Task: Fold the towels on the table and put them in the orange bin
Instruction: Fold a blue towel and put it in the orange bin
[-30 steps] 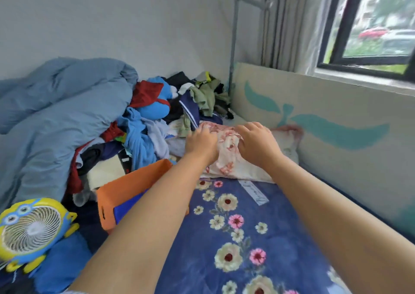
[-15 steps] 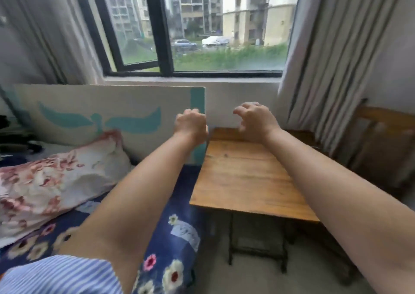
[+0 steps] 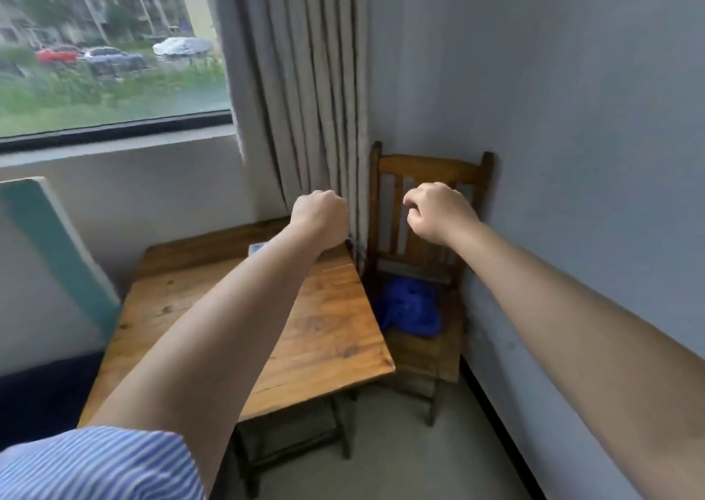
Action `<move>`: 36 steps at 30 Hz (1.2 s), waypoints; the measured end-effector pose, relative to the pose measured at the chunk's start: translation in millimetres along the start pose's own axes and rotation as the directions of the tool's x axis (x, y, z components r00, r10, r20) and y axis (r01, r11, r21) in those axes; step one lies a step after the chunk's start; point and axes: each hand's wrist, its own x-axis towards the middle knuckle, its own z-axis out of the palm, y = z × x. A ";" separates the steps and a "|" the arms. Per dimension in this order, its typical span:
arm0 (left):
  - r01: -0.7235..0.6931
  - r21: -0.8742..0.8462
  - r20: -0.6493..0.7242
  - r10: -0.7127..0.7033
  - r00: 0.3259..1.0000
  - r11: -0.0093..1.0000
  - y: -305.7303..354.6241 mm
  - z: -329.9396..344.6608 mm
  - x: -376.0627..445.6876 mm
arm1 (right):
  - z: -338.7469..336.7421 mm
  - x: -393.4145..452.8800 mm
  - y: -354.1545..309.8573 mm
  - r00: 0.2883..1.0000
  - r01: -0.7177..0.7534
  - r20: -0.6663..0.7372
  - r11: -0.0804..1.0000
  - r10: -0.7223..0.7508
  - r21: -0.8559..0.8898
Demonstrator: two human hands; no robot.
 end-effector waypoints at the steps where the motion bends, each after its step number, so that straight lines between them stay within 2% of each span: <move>1: -0.022 -0.003 0.018 0.022 1.000 1.000 8.6 9.1 13.3 | 8.6 2.8 17.5 1.000 -0.024 0.014 1.000 0.024 0.013; 6: -0.062 -0.040 0.142 0.068 0.988 0.997 44.3 63.3 82.2 | 63.4 20.7 96.0 0.988 -0.136 0.076 0.989 0.132 0.056; 11: -0.116 -0.075 0.297 0.133 0.946 0.990 63.5 143.8 152.5 | 136.0 57.3 148.7 0.960 -0.225 0.188 0.972 0.209 0.068; 16: -0.207 -0.063 0.462 0.212 0.861 0.976 64.8 227.1 208.1 | 208.4 93.2 188.4 0.905 -0.339 0.294 0.939 0.309 0.058; 19: -0.201 -0.083 0.531 0.214 0.820 0.976 61.5 275.3 227.4 | 249.7 108.5 205.4 0.873 -0.371 0.354 0.928 0.336 0.032; 24: -0.020 -0.221 0.597 0.151 0.788 0.975 75.3 355.8 244.6 | 327.9 116.3 231.7 0.809 -0.395 0.465 0.918 0.360 -0.024; 31: 0.288 -0.319 0.677 0.004 0.736 0.903 106.0 454.3 264.6 | 439.9 118.2 253.0 0.724 -0.406 0.585 0.911 0.366 -0.068; 36: 0.558 -0.327 0.784 -0.111 0.611 0.763 129.8 511.8 274.1 | 506.8 117.0 270.5 0.679 -0.430 0.599 0.891 0.425 -0.145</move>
